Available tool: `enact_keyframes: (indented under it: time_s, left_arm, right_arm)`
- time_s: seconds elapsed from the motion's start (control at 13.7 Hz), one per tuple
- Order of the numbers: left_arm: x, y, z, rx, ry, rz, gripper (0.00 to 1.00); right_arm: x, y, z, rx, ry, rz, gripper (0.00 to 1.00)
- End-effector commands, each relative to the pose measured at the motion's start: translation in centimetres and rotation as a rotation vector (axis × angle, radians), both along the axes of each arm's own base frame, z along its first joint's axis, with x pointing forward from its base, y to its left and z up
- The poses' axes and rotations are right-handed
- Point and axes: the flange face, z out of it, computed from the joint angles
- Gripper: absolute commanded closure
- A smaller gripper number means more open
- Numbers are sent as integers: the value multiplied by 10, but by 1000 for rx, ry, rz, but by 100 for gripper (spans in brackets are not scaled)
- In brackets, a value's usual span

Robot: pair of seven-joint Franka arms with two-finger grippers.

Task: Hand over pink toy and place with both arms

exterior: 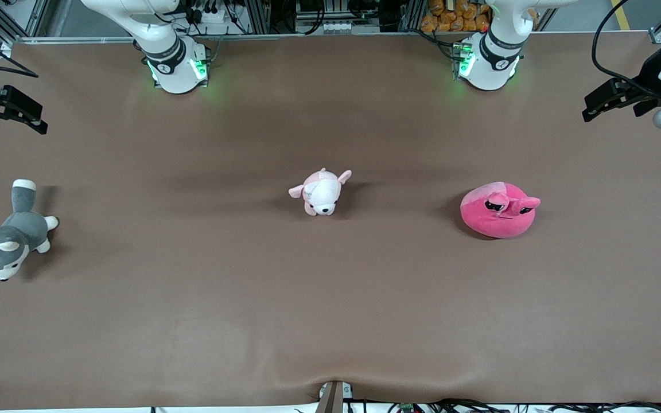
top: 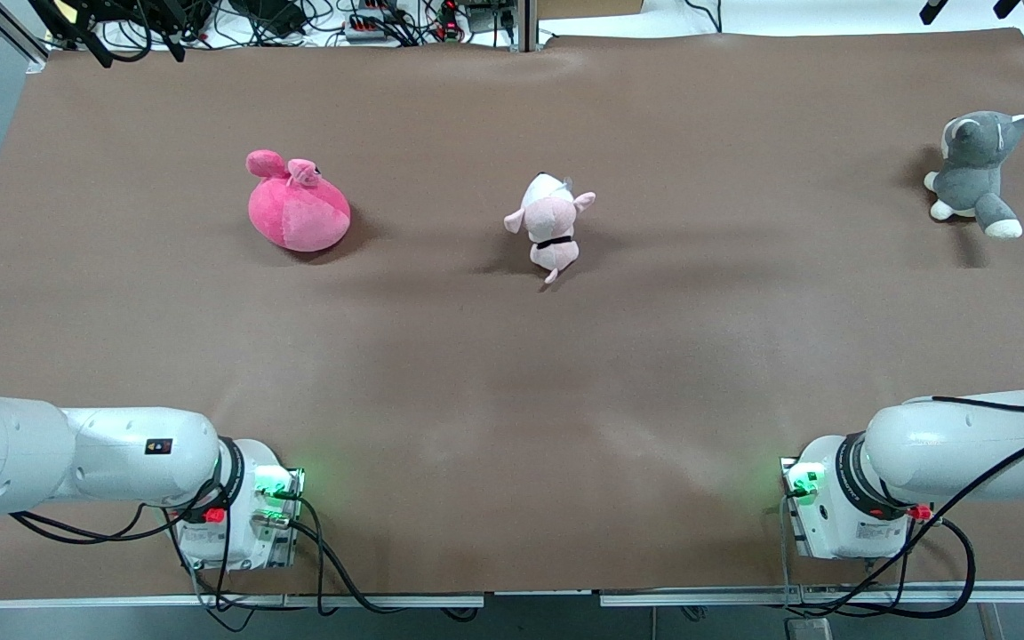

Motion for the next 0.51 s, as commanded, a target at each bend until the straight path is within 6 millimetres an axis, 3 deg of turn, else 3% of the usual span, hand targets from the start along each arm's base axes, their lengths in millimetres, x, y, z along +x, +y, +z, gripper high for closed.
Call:
enact_keyframes:
  time_s: [0.0,0.44]
  left_arm:
    - [-10,-1,-1,1,-18,8,0]
    - [-16,0,-18,2,-38,9,0]
  right_arm:
    - [2,-3,2,21,3,6,0]
    - [2,-3,2,20,3,6,0]
